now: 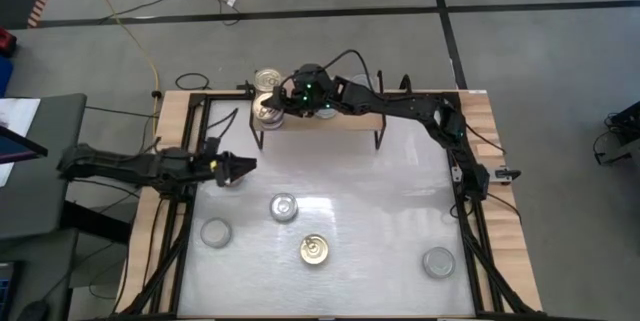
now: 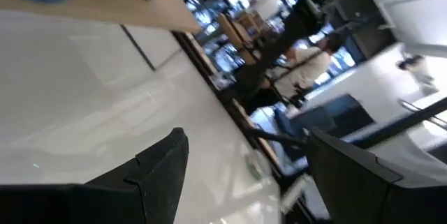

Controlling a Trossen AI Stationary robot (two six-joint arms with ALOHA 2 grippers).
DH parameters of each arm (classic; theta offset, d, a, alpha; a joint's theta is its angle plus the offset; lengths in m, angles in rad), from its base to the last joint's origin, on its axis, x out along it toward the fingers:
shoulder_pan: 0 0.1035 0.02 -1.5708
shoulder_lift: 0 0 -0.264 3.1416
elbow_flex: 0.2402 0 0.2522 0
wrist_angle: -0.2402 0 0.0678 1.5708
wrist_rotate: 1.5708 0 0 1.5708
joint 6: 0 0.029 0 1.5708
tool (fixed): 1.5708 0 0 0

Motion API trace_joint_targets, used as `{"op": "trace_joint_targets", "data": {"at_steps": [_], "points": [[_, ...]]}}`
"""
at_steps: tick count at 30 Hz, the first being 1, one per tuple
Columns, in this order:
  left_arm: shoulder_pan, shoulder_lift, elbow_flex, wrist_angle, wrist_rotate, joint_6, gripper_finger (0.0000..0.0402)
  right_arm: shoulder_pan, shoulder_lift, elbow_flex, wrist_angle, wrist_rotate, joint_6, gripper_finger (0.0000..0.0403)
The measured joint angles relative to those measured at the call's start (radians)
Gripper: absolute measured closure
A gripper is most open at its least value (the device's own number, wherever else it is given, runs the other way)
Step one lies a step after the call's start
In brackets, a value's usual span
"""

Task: Stack canned seafood by type on shelf
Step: Stack the blue pink tuna can on top of the other blue pink tuna can on the shelf

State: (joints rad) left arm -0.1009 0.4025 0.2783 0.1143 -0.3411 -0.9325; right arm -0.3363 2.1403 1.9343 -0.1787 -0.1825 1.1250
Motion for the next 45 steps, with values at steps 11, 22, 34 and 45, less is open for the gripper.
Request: {"op": "trace_joint_targets", "data": {"at_steps": [11,22,34,45], "points": [[0.122,0.196,0.083,0.03,-0.117,0.044,0.0127,0.017,0.0,0.0,0.0,0.0,0.0,0.0021],[0.226,0.333,0.268,-0.032,-0.03,0.292,0.0127,0.016,0.0,0.0,0.0,0.0,0.0,0.0021],[0.328,0.479,0.282,0.043,0.083,0.293,0.0127,0.016,0.0,0.0,-0.001,0.0,-0.034,0.0021],[0.328,0.416,0.282,0.012,0.05,0.345,0.0127,0.016,0.0,0.0,-0.001,0.0,-0.024,0.0021]]}}
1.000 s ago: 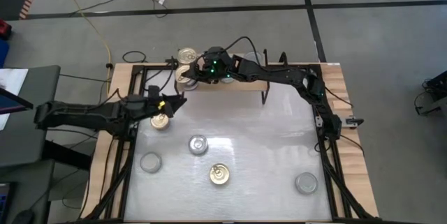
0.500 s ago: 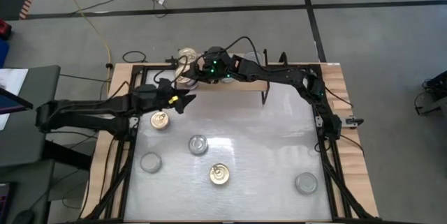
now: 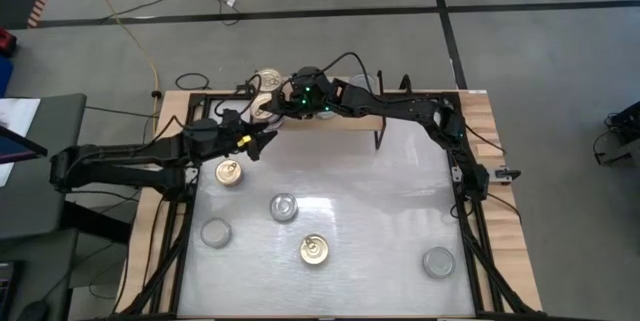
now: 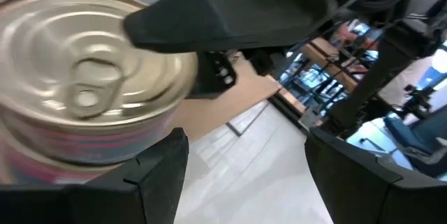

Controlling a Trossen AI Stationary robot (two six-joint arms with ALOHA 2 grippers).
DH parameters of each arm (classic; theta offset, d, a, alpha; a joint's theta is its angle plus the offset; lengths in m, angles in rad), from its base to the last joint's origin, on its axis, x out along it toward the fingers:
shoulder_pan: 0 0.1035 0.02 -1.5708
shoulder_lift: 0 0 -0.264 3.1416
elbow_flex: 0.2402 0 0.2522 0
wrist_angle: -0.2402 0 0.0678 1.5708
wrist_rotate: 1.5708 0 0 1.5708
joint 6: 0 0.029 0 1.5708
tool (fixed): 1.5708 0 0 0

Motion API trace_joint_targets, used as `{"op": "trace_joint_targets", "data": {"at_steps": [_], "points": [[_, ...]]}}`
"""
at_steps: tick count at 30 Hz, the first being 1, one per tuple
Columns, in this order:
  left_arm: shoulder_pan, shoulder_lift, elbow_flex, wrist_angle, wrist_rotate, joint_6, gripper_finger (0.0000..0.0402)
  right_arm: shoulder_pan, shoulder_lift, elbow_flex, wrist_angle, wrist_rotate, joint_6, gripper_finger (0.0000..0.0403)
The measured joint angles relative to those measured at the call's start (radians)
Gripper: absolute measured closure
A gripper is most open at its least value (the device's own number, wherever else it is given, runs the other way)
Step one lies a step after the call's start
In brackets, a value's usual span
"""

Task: Stack canned seafood by type on shelf
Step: Stack the blue pink tuna can on top of the other blue pink tuna can on the shelf

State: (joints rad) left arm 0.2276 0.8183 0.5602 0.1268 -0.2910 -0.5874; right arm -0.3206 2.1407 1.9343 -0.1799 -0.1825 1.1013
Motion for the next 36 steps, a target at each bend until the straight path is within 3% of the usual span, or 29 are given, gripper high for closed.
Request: {"op": "trace_joint_targets", "data": {"at_steps": [14,27,36], "points": [[0.023,-0.008,0.0,-0.039,-0.016,-0.005,0.0127,-0.001,-0.012,0.0,-0.036,-0.043,0.006,0.0021],[0.023,-0.008,0.0,-0.008,-0.016,-0.011,0.0127,0.008,-0.053,0.0,-0.134,0.006,-0.069,0.0021],[0.023,-0.008,0.0,-0.003,-0.014,-0.026,0.0127,-0.009,-0.052,0.0,-0.156,-0.047,-0.104,0.0021]]}}
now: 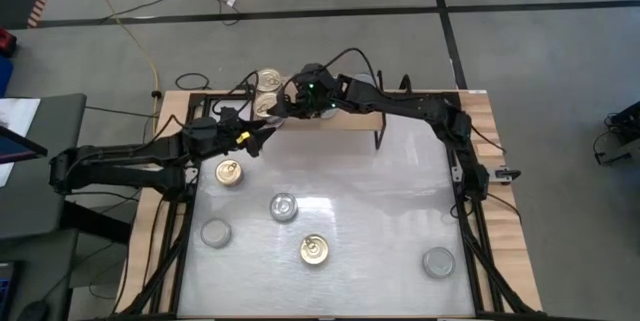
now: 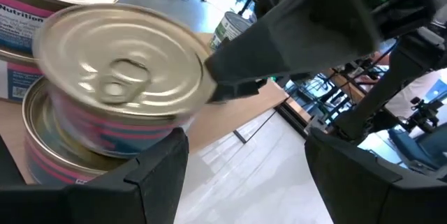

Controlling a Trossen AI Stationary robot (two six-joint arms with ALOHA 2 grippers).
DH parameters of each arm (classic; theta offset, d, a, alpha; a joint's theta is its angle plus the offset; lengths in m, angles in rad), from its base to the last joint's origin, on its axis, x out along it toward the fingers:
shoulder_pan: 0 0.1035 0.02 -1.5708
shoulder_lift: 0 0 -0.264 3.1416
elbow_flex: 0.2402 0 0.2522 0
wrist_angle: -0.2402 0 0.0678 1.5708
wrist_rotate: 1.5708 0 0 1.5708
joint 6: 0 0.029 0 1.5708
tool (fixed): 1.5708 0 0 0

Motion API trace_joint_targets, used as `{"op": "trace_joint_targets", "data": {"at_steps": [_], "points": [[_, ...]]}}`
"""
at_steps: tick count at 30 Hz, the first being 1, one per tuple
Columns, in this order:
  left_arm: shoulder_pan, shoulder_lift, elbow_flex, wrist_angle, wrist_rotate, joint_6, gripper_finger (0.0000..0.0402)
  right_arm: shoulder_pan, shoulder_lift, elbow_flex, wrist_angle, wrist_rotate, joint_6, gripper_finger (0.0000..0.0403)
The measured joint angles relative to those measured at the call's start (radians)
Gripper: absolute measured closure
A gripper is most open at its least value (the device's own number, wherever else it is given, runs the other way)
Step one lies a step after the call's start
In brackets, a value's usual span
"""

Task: Stack canned seafood by type on shelf
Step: Stack the blue pink tuna can on top of the other blue pink tuna can on the shelf

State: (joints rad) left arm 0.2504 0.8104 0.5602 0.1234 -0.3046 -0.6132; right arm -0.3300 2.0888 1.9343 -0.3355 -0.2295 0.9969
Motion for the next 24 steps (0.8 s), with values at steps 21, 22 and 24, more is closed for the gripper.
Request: {"op": "trace_joint_targets", "data": {"at_steps": [21,22,24], "points": [[-0.016,-0.132,0.0,-0.042,0.038,-0.02,0.0127,-0.012,-0.009,0.0,-0.01,-0.119,-0.002,0.0021],[-0.018,-0.14,0.0,-0.057,0.038,-0.02,0.0127,-0.014,-0.013,0.0,-0.014,-0.125,-0.003,0.0021],[-0.024,-0.152,0.0,-0.091,0.038,-0.02,0.0127,-0.019,-0.027,0.0,-0.033,-0.127,-0.009,0.0021]]}}
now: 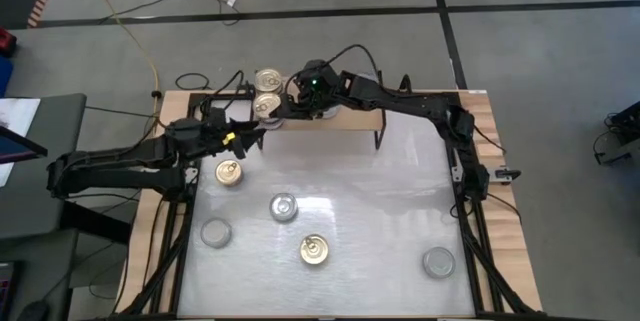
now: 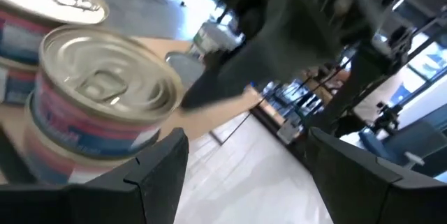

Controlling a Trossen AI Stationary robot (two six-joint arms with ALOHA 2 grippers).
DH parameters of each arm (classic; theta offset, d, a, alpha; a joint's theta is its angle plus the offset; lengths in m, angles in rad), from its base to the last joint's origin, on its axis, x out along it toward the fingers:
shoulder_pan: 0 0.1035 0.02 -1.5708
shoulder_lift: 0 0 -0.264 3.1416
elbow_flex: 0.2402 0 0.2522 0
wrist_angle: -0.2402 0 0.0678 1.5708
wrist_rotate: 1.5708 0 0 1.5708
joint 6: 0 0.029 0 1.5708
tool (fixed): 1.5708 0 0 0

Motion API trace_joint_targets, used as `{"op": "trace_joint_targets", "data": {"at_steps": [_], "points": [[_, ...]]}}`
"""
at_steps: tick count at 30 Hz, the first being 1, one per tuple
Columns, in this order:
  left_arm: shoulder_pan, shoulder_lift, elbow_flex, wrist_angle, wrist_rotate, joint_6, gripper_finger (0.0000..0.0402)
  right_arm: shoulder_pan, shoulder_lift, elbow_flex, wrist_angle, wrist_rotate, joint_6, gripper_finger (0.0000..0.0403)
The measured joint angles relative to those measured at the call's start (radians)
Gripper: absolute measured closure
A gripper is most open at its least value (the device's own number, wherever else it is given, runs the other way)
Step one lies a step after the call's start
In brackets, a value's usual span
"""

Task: Stack canned seafood by type on shelf
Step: Stack the blue pink tuna can on top of the other blue pink tuna can on the shelf, then stack the green and white tuna can on top of the other green and white tuna can on the shelf

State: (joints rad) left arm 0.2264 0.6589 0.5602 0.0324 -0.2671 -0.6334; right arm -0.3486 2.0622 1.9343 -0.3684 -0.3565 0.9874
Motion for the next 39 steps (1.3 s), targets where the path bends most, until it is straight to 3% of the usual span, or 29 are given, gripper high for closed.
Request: {"op": "trace_joint_targets", "data": {"at_steps": [6,13,19,23,31,36,39], "points": [[-0.028,-0.008,0.0,-0.052,-0.003,-0.007,0.0127,0.005,-0.091,0.0,-0.181,0.089,-0.086,0.0021],[-0.073,-0.008,0.0,-0.062,-0.003,-0.007,0.0127,0.096,-0.227,0.0,-0.597,0.422,-0.137,0.0021],[-0.123,-0.008,0.0,-0.096,-0.003,-0.015,0.0127,0.245,-0.27,0.0,-0.924,0.697,0.015,0.0021],[-0.16,-0.008,0.0,-0.101,-0.004,-0.019,0.0127,0.366,-0.264,0.0,-1.06,0.821,0.161,0.0021],[-0.232,-0.007,0.0,-0.104,-0.004,-0.024,0.0127,0.55,-0.25,-0.025,-1.074,0.834,0.225,0.0021],[-0.267,-0.007,0.0,-0.105,-0.004,-0.025,0.0127,0.607,-0.241,-0.049,-1.064,0.832,0.137,0.0021],[-0.276,-0.007,0.0,-0.105,-0.005,-0.026,0.0127,0.624,-0.24,-0.057,-1.049,0.813,0.216,0.0021]]}}
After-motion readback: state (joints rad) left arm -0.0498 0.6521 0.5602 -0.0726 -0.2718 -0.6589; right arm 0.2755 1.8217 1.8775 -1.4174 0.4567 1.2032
